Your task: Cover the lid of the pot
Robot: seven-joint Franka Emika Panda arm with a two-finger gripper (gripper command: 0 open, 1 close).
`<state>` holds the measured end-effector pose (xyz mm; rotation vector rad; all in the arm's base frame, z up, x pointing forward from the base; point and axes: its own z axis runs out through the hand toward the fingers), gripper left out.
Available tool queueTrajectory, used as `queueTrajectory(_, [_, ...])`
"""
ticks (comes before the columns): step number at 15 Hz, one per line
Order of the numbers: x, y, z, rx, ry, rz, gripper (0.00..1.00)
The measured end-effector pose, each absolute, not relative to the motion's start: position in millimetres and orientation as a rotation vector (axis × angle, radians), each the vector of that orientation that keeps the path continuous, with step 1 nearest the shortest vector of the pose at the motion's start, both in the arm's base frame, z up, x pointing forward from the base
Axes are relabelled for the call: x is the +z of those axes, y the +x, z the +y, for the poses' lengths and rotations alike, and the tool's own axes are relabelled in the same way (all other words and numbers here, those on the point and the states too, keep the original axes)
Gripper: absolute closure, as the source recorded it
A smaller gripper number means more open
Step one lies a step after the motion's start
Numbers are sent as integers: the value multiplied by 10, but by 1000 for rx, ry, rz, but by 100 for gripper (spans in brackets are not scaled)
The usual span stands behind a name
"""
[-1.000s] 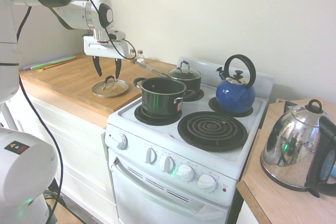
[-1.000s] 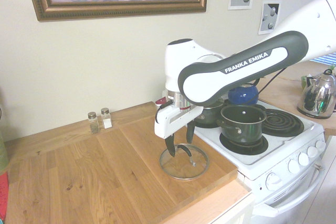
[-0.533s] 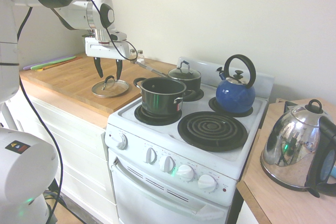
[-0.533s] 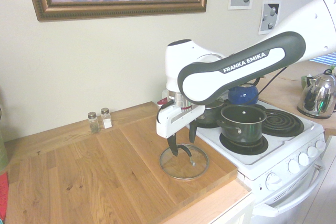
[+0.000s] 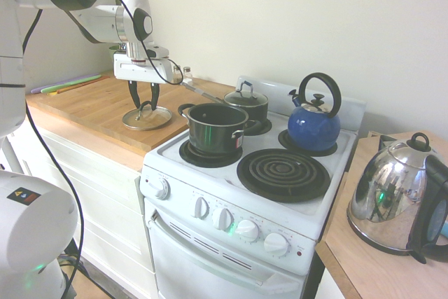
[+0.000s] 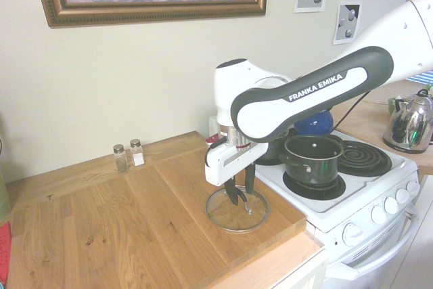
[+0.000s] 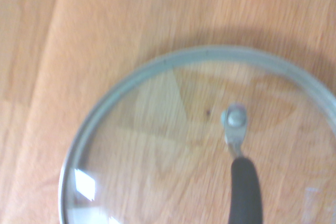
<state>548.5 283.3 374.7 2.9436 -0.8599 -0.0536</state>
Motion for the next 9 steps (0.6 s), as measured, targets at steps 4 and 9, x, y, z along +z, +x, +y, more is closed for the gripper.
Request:
queueTrajectory(4, [3690, 5430, 2928, -19, 2975, -842, 100])
queueTrajectory(9, [3696, 5354, 2883, 74, 3022, -870, 100])
